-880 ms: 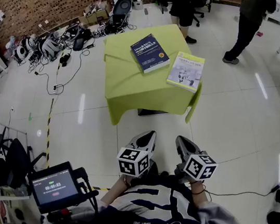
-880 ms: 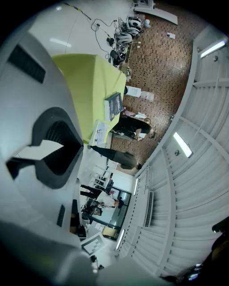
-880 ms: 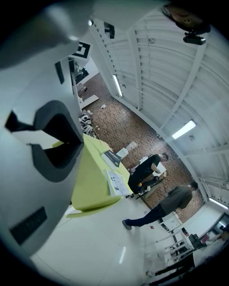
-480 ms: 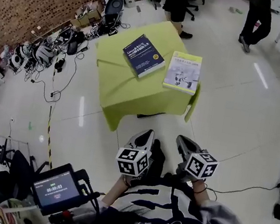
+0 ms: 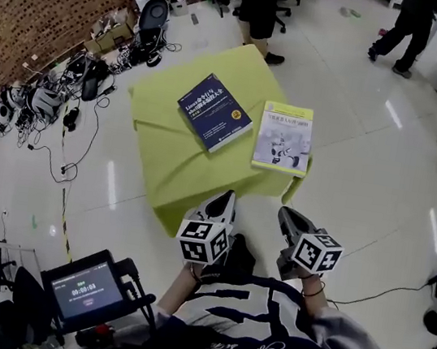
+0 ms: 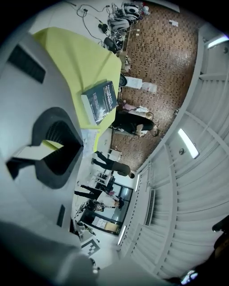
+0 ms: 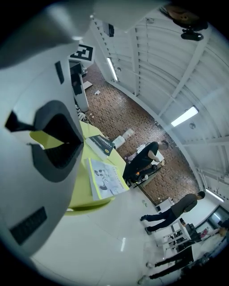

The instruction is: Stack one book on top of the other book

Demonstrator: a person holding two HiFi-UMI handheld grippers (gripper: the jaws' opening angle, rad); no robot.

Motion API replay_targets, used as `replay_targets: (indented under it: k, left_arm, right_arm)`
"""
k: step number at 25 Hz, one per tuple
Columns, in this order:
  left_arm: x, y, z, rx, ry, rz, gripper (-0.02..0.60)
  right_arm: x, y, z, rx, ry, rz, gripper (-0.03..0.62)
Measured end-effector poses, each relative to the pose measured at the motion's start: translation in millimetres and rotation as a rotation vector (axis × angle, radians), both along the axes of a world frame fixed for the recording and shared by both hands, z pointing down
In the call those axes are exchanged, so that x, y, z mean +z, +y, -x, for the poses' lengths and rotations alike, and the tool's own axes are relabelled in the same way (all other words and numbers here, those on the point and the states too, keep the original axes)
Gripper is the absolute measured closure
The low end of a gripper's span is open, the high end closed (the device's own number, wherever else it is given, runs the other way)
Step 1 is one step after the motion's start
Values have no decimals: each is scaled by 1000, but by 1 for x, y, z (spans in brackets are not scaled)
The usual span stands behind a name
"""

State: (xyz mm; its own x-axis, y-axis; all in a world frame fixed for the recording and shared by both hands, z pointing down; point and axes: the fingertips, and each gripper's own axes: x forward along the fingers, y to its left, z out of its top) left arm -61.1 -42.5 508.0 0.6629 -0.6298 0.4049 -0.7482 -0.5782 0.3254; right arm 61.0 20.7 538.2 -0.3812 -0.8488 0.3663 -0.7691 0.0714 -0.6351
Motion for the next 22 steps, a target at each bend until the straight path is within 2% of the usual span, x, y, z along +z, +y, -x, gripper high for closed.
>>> replay_targets:
  k: [7,11,17,19,22]
  left_arm:
    - [12,-54,1,30,18,35,578]
    - [32,-72,-15,36,18,67,578]
    - [26,-87,-25,13,8,73,578]
    - [19,-94,-25,-13,6,73,578]
    - [12,-105,-30,-59,6,70,578]
  right_arm:
    - [17,-39,-22,98,20,51,599]
    - [42,-55,-51,131,23,95,598]
    - [53,-73,-83,137,17,143,597]
    - [60,-82,-90,105,5,173,521]
    - [78,-97,-107,50,6,223,475]
